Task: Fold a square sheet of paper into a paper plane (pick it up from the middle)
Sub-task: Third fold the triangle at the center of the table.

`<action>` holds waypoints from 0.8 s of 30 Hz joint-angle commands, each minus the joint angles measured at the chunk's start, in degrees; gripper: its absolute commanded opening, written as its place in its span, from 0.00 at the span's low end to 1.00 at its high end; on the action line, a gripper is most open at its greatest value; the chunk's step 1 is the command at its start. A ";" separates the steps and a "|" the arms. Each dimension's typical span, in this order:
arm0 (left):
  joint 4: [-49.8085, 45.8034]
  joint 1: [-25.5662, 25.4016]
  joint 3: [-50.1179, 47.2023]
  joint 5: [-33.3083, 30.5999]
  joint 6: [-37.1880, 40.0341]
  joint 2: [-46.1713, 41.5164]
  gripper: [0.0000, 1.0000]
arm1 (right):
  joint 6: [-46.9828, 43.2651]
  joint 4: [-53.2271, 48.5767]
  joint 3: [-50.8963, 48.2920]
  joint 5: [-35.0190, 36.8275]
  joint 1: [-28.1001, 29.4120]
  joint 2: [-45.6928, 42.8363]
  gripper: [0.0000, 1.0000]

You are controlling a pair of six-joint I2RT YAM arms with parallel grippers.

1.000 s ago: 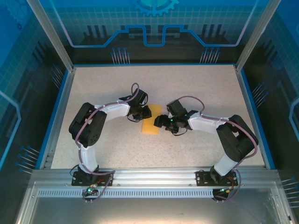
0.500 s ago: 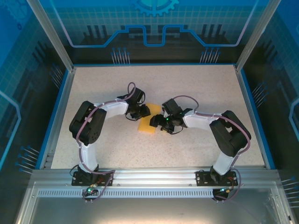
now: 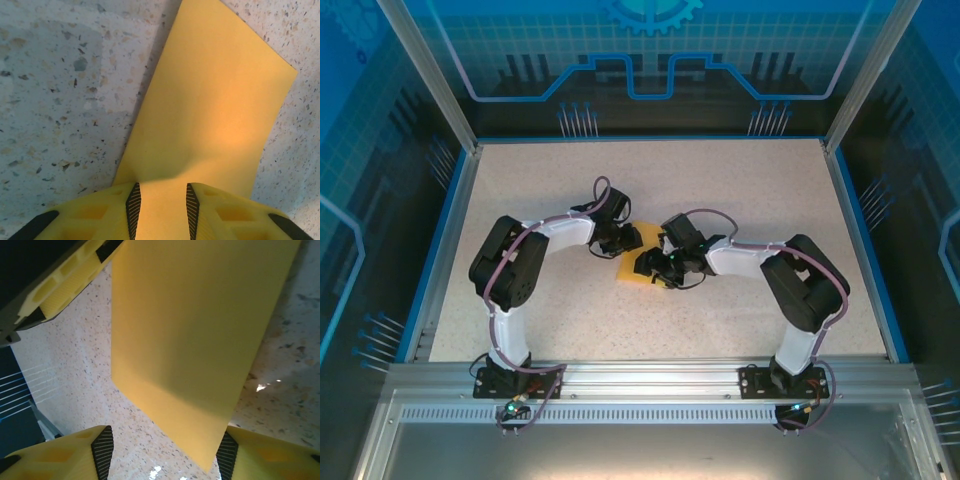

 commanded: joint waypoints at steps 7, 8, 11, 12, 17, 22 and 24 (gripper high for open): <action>-2.56 0.45 0.59 1.03 -1.07 1.96 0.35 | 2.06 2.93 -2.13 -1.19 0.99 -0.23 0.43; -2.58 0.49 0.59 0.98 -1.07 1.88 0.35 | 2.19 2.85 -2.49 -0.65 1.02 -0.56 0.41; -2.67 0.49 0.51 0.81 -1.05 1.62 0.35 | 2.45 1.80 -3.00 1.72 0.98 -2.18 0.39; -2.66 0.45 0.50 0.90 -1.12 1.61 0.35 | 2.46 1.88 -4.26 2.21 0.97 -2.71 0.38; -2.62 0.57 0.59 0.86 -0.97 1.69 0.35 | 3.87 6.88 -6.97 2.08 1.01 -4.32 0.38; -2.75 0.53 0.67 0.93 -0.97 1.63 0.35 | 4.98 11.03 -8.71 2.21 0.88 -5.16 0.38; -2.81 0.56 0.73 0.89 -0.95 1.61 0.35 | 5.25 11.78 -8.74 2.00 0.93 -4.91 0.37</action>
